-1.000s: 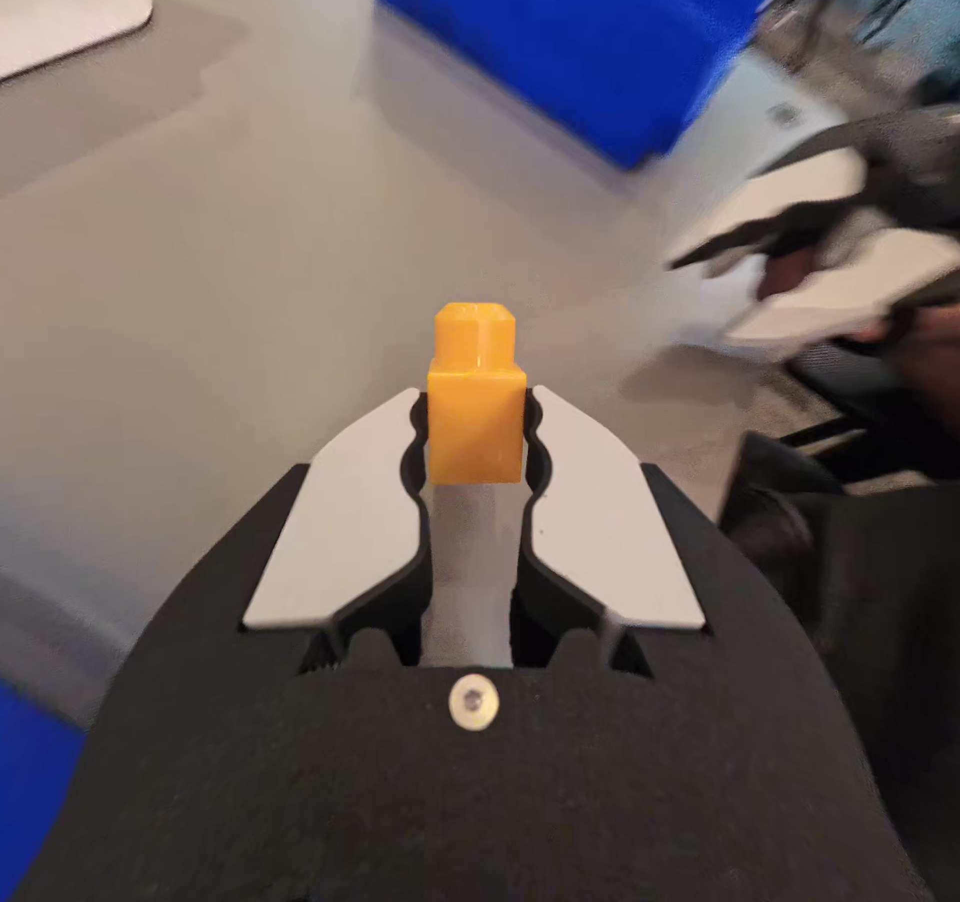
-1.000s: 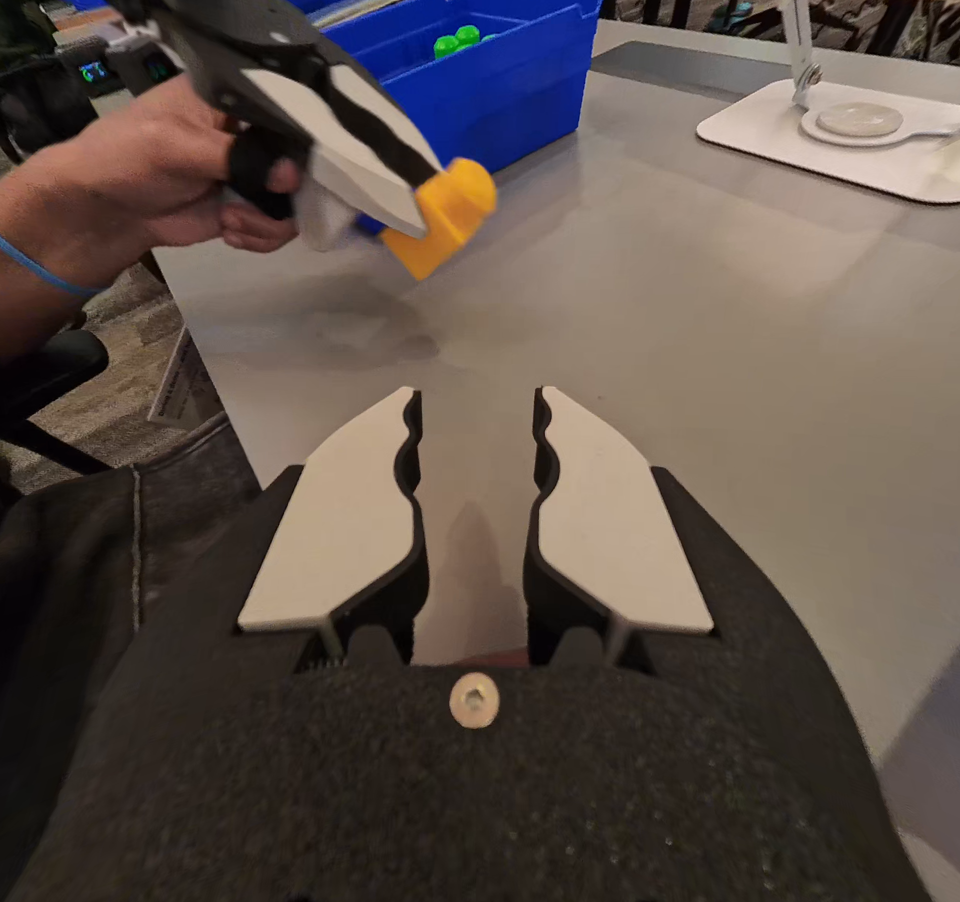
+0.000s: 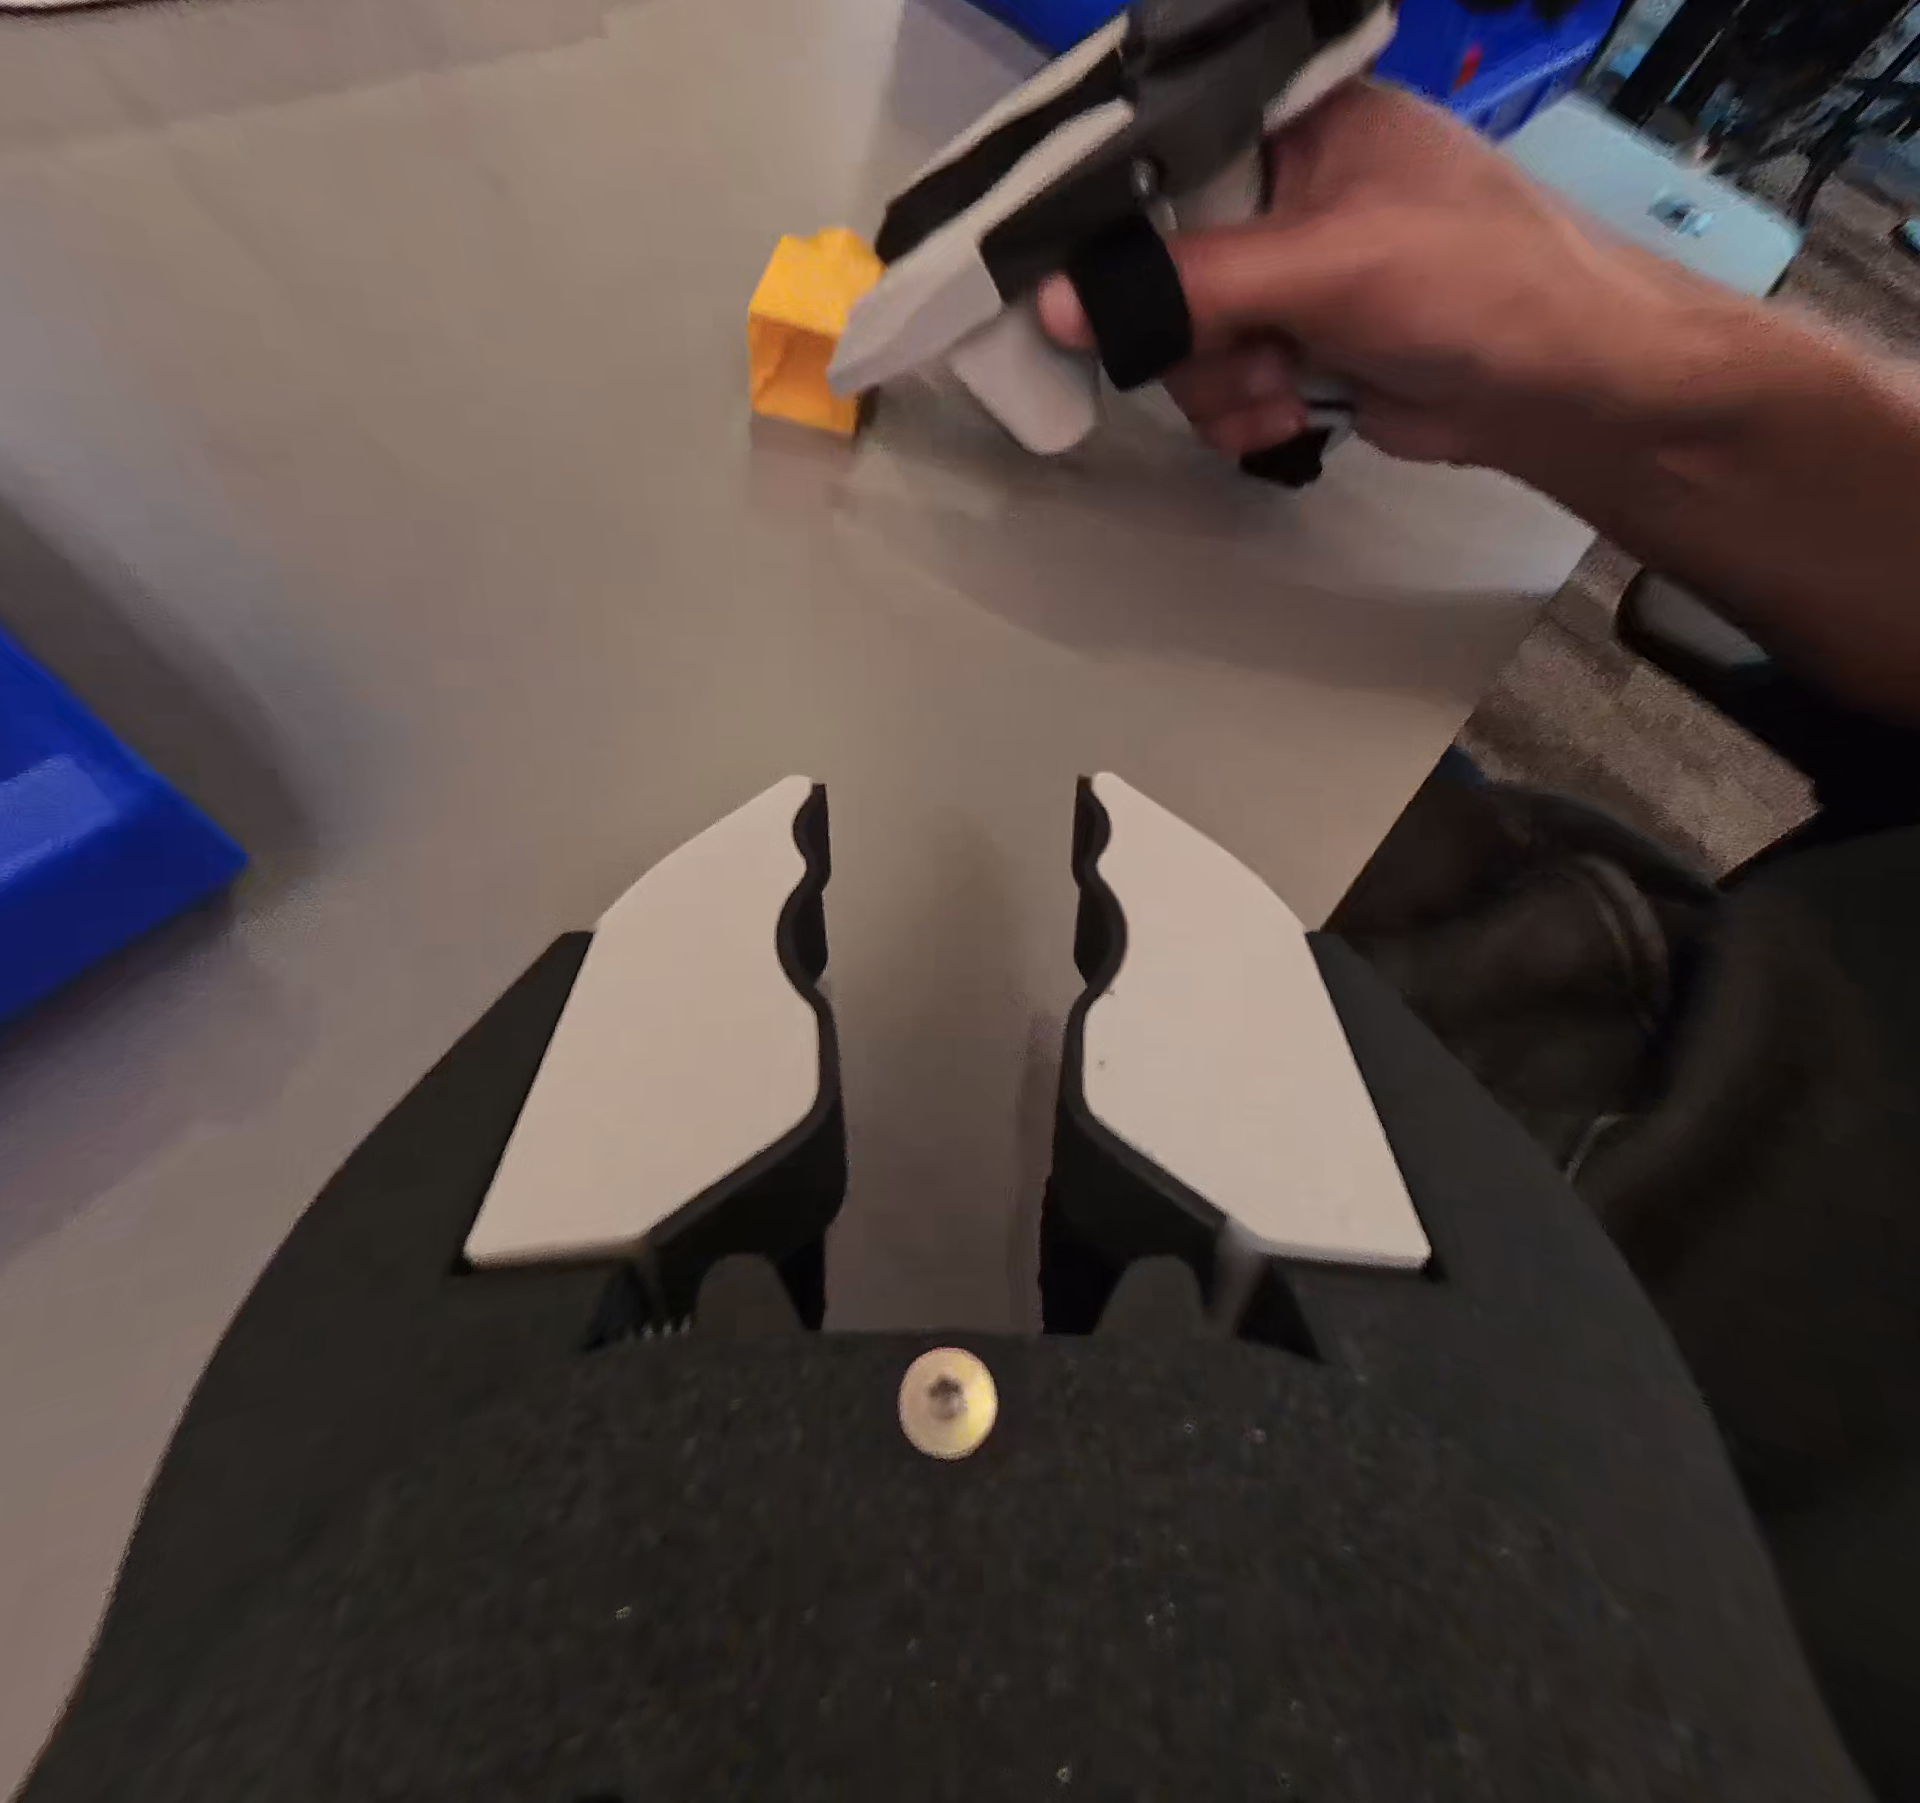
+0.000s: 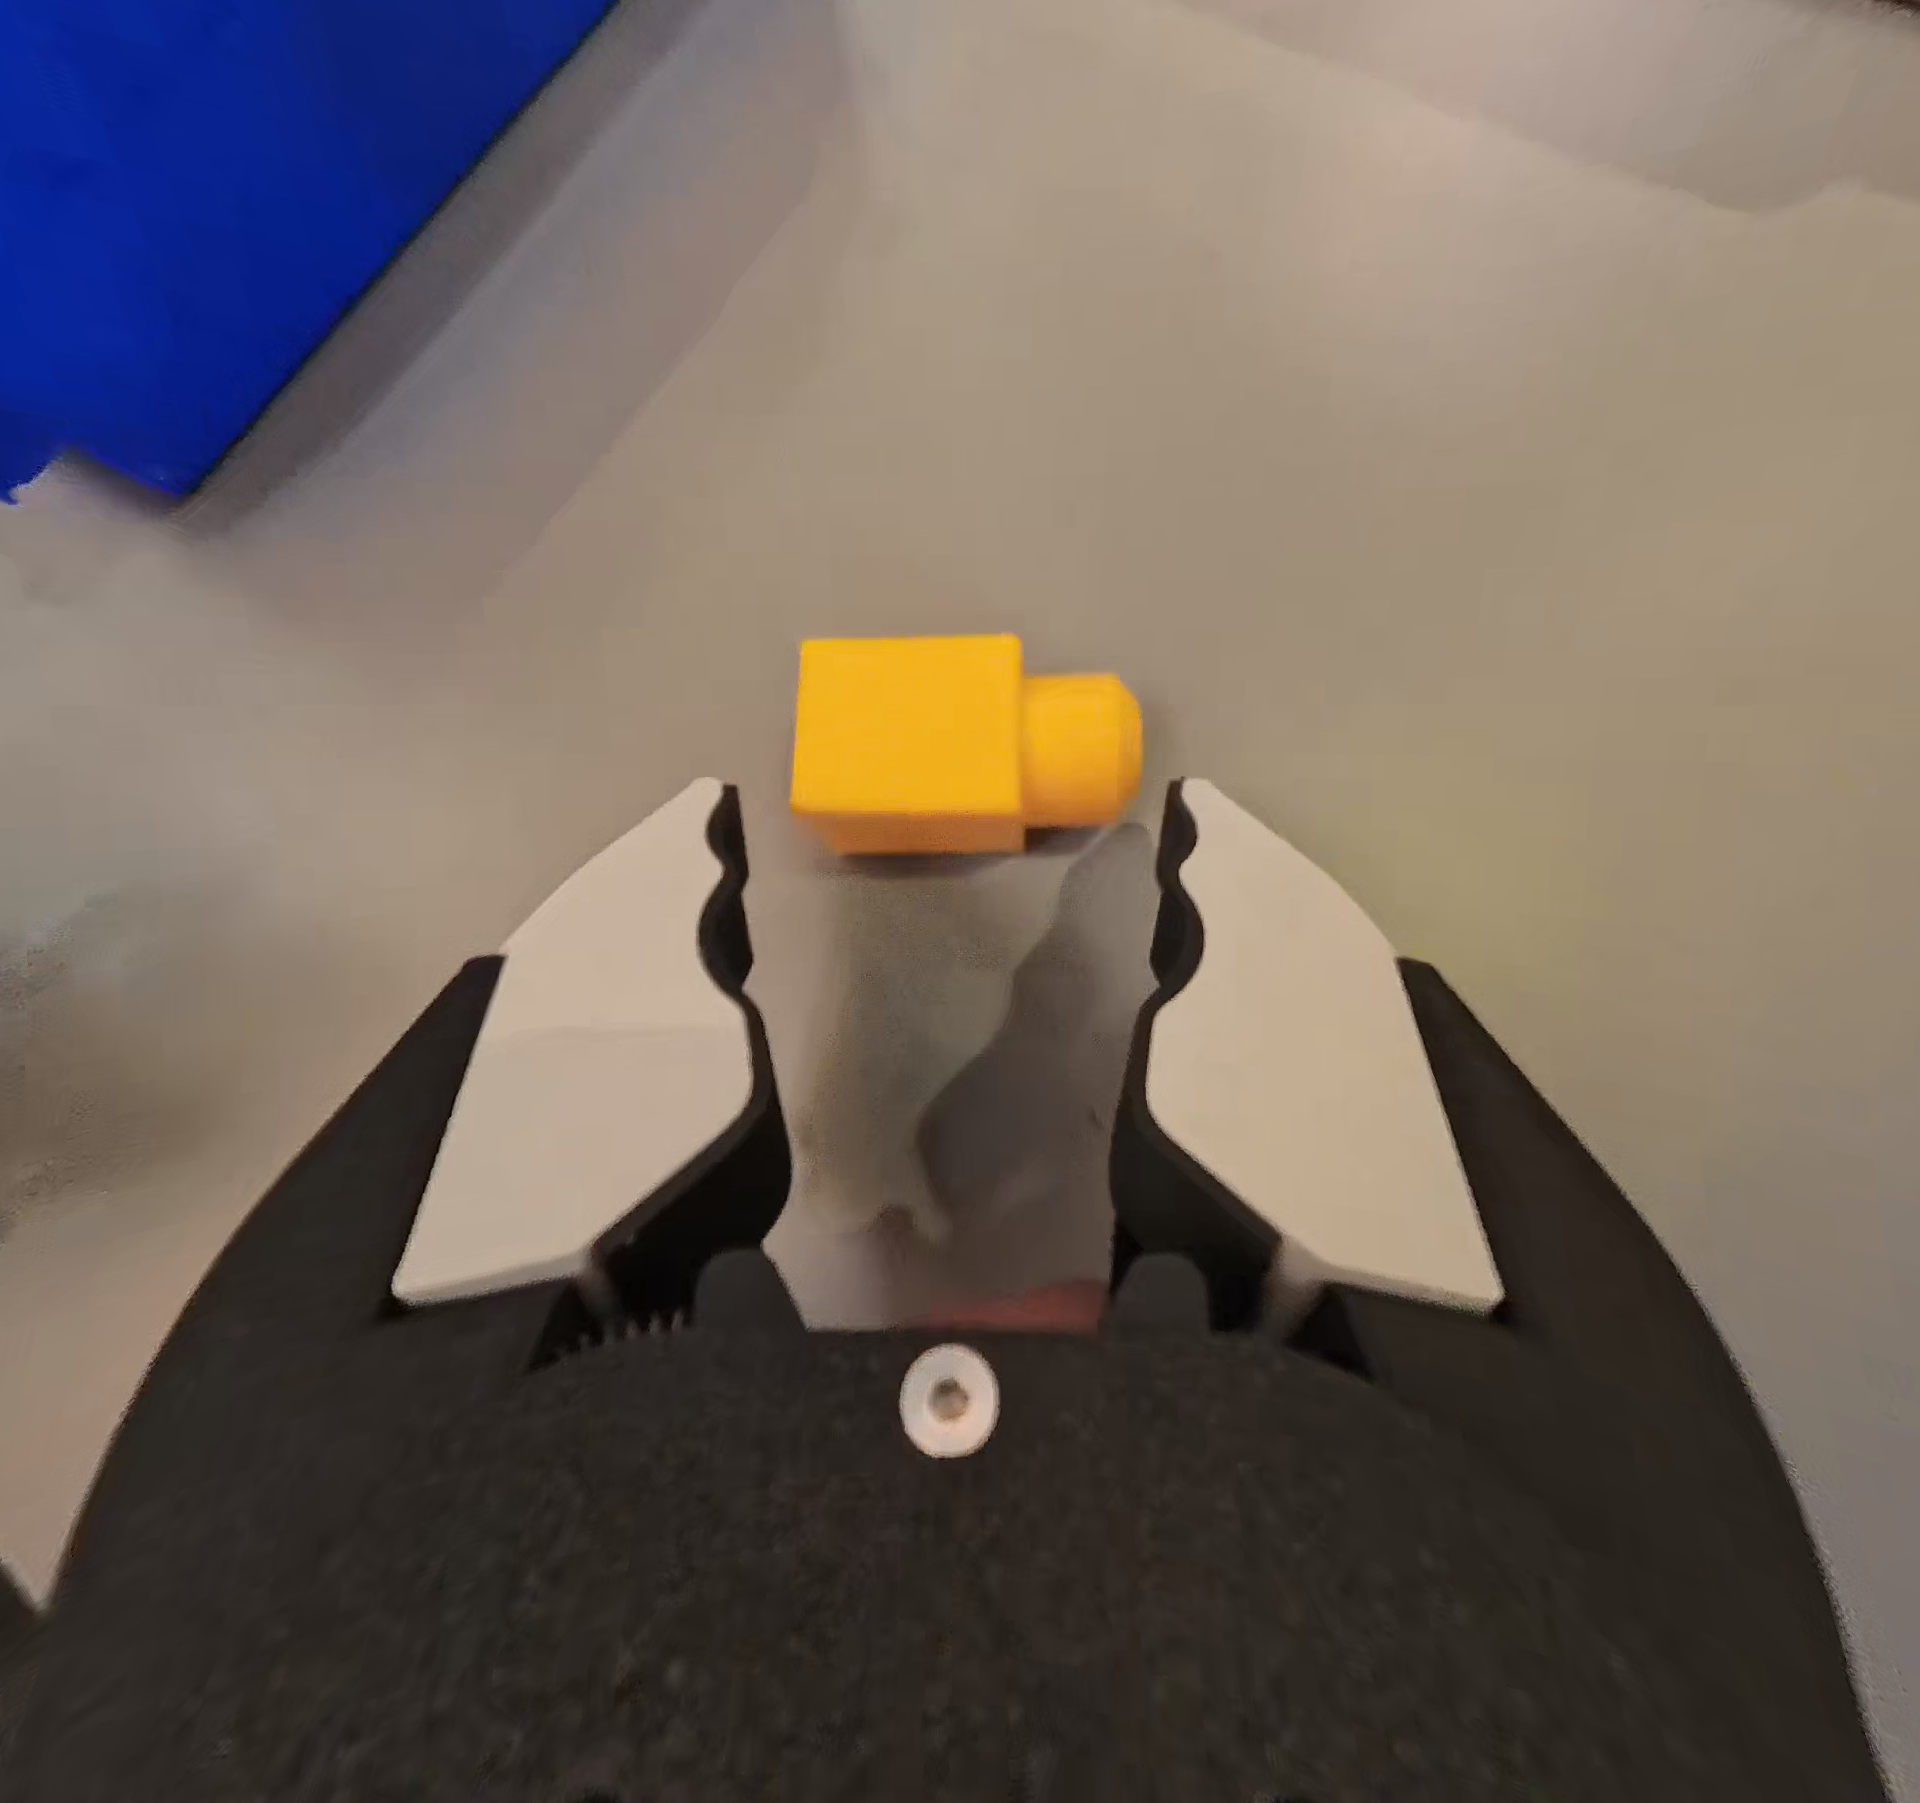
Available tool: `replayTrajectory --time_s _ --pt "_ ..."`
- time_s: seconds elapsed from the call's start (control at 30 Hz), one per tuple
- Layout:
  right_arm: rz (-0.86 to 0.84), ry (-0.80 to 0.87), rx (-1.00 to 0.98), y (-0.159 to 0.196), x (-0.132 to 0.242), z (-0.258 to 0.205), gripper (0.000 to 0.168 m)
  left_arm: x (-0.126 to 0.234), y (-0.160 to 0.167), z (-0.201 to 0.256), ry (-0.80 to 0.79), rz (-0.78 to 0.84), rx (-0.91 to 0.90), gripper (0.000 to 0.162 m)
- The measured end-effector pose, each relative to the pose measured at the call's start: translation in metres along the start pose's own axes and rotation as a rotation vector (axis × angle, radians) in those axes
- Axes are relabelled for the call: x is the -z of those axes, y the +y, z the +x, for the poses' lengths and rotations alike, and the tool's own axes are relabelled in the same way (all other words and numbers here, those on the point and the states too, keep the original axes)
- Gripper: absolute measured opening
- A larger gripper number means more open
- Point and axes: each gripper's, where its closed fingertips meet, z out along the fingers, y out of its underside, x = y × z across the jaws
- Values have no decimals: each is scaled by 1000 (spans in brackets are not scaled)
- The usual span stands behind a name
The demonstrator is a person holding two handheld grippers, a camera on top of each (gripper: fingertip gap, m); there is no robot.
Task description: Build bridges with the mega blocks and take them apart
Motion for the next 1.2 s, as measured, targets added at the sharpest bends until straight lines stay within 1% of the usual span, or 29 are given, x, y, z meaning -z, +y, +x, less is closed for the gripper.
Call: replayTrajectory --time_s 0.1,0.17,0.2,0.27,0.33,0.4,0.43,0.5,0.57,0.6,0.7,0.77,0.8,0.87,0.9,1.0,1.1,1.2 --pt "-22 67 28 -4 -15 2 81 -1 12 -8 -55 -56 -39 42" --pt "-72 111 43 1 -26 9 83 -2 13 -2 -33 -51 -70 42" --pt "-60 110 55 -3 -27 9 73 -2 14 1 -25 -52 -80 42" --pt "-60 97 55 -7 -25 10 73 -2 15 3 -21 -55 -88 42" --pt "34 56 66 -23 -9 7 73 -2 15 5 -14 -54 -93 42" --pt "124 49 156 -44 23 6 73 -1 13 4 -22 -46 -102 42" --pt "159 115 204 -54 45 14 73 -1 12 4 -20 -44 -102 42" --pt "281 199 302 -77 100 26 73 -2 11 3 -13 -45 -93 42" --pt "379 344 314 -95 166 52 73 -3 9 2 0 -39 -73 42" --pt "434 385 303 -103 199 63 73 -4 8 3 14 -41 -61 42" --pt "518 504 222 -106 285 109 73 -6 3 7 48 -22 -32 42" --pt "522 592 160 -97 320 147 73 -9 2 10 61 -25 -34 42" --pt "492 607 129 -90 327 165 73 -10 1 10 60 -27 -41 42" --pt "423 622 57 -73 325 203 73 -13 -1 12 62 -26 -61 42" --pt "358 605 15 -61 314 221 73 -15 -2 14 66 -27 -68 42" --pt "119 534 -120 -14 258 265 73 -19 -4 21 88 -27 -78 42" --pt "-104 415 -235 31 198 280 73 -20 -6 27 101 -31 -92 42" --pt "-214 343 -347 53 160 285 73 -18 -6 30 99 -30 -109 42"
